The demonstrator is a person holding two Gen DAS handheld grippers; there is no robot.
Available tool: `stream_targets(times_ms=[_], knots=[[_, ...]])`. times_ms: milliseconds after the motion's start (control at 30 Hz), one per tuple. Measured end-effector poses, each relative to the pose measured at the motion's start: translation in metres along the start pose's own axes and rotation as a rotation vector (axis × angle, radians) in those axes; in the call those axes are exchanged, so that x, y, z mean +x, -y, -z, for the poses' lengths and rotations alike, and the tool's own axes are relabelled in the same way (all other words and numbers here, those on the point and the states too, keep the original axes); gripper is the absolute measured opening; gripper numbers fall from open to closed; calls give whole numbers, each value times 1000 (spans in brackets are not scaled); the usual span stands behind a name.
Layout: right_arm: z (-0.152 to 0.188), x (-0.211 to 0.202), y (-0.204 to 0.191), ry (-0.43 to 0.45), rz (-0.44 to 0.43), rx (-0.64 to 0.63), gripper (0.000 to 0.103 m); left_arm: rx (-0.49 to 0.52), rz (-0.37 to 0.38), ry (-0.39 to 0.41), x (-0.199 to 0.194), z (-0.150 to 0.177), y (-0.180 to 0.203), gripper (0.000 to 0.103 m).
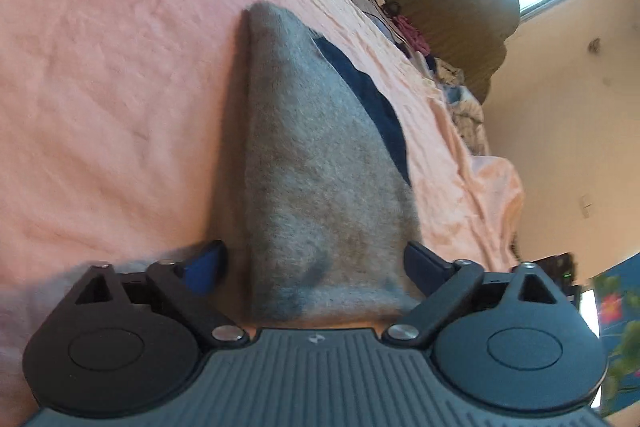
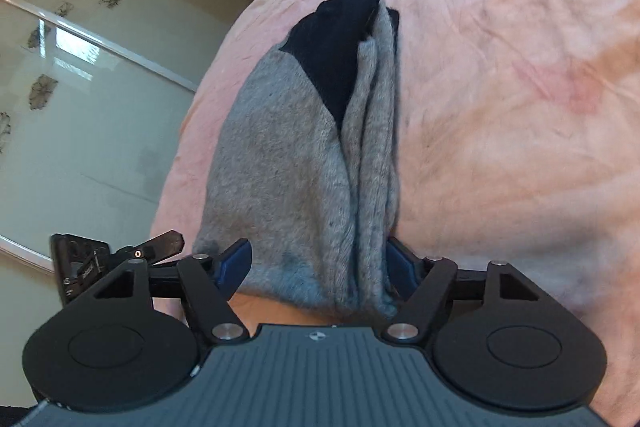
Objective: Fold small clothes
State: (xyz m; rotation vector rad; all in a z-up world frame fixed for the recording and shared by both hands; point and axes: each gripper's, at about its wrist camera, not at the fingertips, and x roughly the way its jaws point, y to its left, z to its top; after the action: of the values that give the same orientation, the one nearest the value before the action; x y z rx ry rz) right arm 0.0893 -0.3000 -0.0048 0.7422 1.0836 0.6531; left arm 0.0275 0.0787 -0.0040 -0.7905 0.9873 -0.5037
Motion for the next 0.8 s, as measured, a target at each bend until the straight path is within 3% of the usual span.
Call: stream_targets(times_ms=[33, 67, 133, 167, 400, 467, 500, 533, 600, 667, 733, 767, 800], knots=[[-1, 3, 2, -3, -20, 17, 72, -52, 36, -60, 12, 0, -4, 55], [-3, 7, 3, -9, -23, 28, 64, -70, 32, -103, 22, 1, -6, 33], [-7, 14, 6, -51, 6, 45, 30, -45, 21, -130, 31, 2, -5, 22], [-6, 16, 7, -59, 5, 38, 23, -53, 12, -137, 32, 1, -5, 15], [12, -19, -22, -31, -16, -121, 21, 62, 25, -110, -6, 14, 13, 11], [18, -12, -13, -59, 25, -109, 21, 83, -36, -133, 0, 21, 7, 11], [21, -6, -5, -69, 50, -86, 17, 103, -61, -129, 5, 25, 3, 12], [22, -8, 1, -49, 22, -62, 16, 108, -54, -111, 3, 28, 3, 12], [22, -19, 0, -16, 24, -22, 33, 155, -92, -91, -11, 32, 15, 16], [21, -44, -14, 100, 63, -73, 44, 297, -178, -9, -39, 37, 40, 24], [8, -59, -34, 179, 111, -142, 44, 472, -263, 139, -57, 43, 69, 51], [-1, -58, -46, 209, 138, -179, 44, 550, -307, 222, -58, 46, 84, 80], [-10, -52, -59, 231, 161, -218, 44, 628, -337, 284, -52, 48, 99, 91]])
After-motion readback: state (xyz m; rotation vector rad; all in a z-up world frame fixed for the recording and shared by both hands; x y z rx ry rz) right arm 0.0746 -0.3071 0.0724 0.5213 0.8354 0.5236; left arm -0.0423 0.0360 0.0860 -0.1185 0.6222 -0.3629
